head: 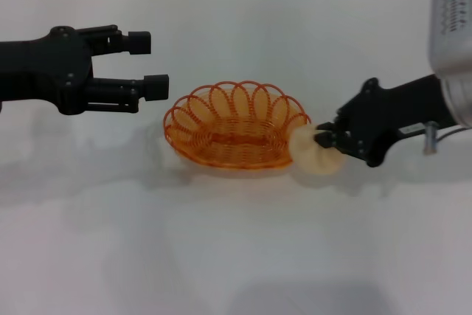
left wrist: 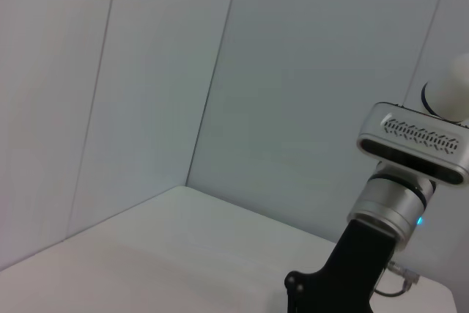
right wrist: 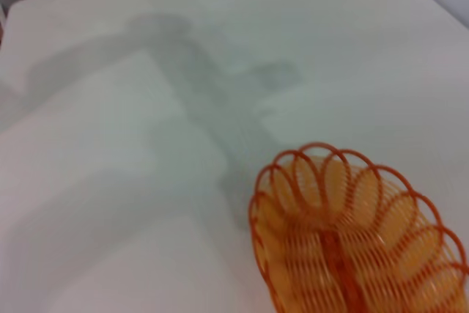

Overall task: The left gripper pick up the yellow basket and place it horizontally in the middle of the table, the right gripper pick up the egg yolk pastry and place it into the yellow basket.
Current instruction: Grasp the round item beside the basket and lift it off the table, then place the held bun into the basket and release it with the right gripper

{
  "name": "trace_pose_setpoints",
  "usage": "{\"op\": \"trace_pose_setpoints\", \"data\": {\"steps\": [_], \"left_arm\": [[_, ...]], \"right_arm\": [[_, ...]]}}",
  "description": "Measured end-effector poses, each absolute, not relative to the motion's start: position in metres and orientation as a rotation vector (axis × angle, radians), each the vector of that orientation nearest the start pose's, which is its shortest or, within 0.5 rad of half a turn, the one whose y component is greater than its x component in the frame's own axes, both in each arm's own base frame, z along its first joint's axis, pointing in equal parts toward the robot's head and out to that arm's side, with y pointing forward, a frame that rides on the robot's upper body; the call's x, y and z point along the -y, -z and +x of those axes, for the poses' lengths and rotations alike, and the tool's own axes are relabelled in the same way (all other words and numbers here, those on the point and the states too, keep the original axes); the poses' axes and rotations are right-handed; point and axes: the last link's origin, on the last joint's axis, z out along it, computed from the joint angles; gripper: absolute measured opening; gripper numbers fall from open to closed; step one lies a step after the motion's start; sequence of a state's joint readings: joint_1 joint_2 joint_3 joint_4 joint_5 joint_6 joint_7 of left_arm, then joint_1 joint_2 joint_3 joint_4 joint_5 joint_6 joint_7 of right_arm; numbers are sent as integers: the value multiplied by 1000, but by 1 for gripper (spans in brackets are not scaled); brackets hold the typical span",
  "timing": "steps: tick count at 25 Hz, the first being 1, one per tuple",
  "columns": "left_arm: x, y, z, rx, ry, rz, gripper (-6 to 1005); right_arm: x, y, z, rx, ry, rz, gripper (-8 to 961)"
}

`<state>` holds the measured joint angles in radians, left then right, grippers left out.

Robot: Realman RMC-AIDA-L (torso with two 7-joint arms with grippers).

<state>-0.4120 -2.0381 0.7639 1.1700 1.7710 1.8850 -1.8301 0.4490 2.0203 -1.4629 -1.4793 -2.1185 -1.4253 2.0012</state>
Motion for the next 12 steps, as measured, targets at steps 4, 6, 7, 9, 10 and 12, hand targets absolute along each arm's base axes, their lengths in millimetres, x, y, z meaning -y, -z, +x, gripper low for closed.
{"op": "trace_pose_setpoints", "data": {"steps": [4, 6, 7, 9, 10, 12], "left_arm": [[-305, -93, -208, 577, 843, -2812, 886], [-305, -94, -208, 577, 842, -2810, 886], [-305, -94, -208, 577, 842, -2809, 886], [-305, -94, -209, 579, 841, -2807, 886], [-305, -94, -209, 579, 841, -2807, 886], [-305, -94, -209, 579, 841, -2807, 886]], "right_arm": [[-334, 11, 136, -101, 9, -2912, 42], [-338, 16, 133, -85, 6, -2905, 41], [-339, 18, 131, -80, 6, -2901, 40], [-343, 24, 129, -68, 5, -2895, 40], [-344, 26, 128, -65, 7, -2894, 40], [-348, 29, 127, -62, 5, -2884, 40]]}}
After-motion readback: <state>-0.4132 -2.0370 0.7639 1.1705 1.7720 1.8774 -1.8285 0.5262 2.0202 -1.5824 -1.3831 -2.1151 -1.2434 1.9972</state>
